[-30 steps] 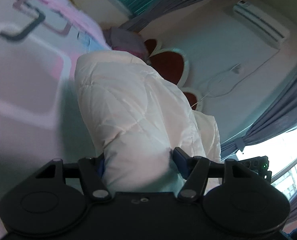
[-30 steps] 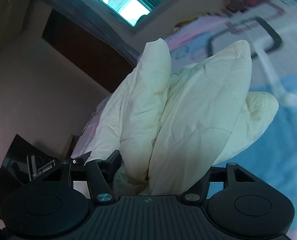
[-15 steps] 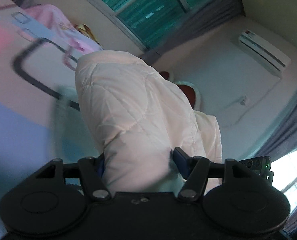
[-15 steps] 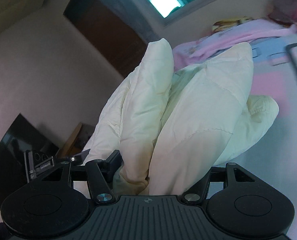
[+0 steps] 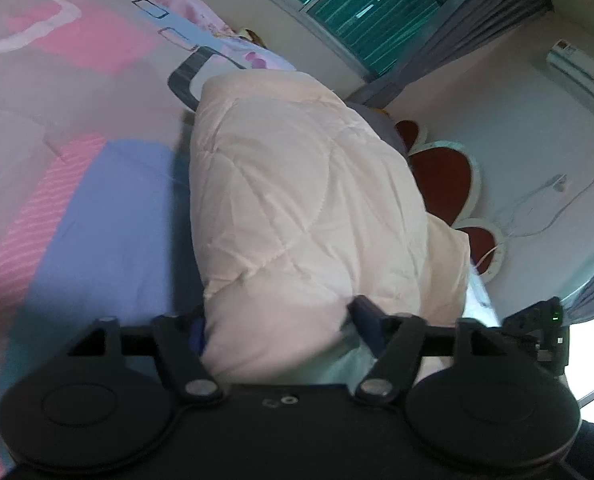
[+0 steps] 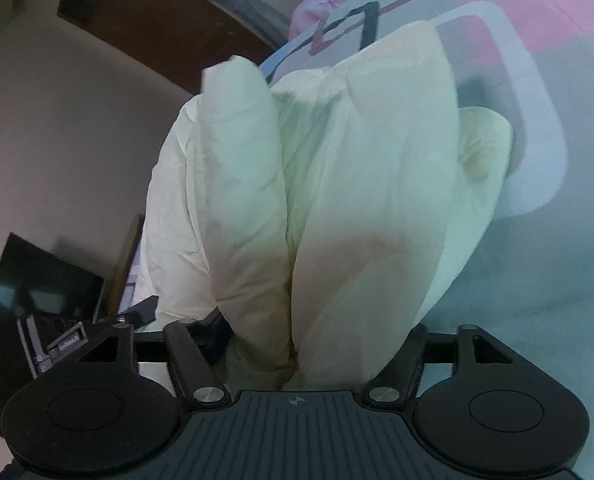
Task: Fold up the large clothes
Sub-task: 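Fold the lifted end over the jacket and lower it with both grippers, then open both grippers and smooth the folded jacket bundle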
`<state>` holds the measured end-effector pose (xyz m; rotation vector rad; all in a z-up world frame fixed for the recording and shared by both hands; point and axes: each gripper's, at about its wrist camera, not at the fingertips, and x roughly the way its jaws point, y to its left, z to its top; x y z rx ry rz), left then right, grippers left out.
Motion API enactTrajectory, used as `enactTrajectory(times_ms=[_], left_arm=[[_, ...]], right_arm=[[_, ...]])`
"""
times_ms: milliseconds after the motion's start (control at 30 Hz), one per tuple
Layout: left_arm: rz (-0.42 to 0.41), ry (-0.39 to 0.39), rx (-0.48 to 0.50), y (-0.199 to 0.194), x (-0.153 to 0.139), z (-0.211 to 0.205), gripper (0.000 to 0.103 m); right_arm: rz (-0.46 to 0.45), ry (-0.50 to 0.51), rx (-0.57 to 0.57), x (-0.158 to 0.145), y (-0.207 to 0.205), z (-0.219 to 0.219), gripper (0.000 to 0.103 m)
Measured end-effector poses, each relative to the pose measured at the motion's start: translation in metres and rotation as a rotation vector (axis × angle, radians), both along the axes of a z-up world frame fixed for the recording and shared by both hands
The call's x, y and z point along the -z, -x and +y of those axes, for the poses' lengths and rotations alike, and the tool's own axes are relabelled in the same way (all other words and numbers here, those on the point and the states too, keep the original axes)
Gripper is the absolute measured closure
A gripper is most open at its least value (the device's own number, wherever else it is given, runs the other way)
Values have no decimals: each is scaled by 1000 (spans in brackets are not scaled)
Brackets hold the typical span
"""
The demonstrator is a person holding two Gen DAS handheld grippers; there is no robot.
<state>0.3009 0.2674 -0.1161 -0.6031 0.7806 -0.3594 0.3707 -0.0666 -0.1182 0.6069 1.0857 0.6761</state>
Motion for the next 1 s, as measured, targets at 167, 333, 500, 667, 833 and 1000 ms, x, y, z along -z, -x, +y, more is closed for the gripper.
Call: enactTrajectory(times_ms=[167, 333, 500, 667, 833, 1000], left_arm=[[-28, -87, -30, 15, -26, 27, 24], [-111, -176, -86, 8, -54, 44, 43], [-247, -303, 35, -38, -81, -14, 52], [-273, -380, 113, -82, -79, -67, 52], [-168, -424, 160, -113, -48, -91, 52], [-155, -458, 188, -114, -33, -97, 52]], right_arm=[[-70, 110, 102, -33, 21, -34, 24], [-257, 329, 145, -86, 24, -43, 47], [-434, 363, 55, -117, 2, 25, 62], [-487, 444, -31, -93, -25, 83, 62], [-336, 433, 42, -44, -41, 61, 62], [-284, 378, 82, -29, -42, 45, 62]])
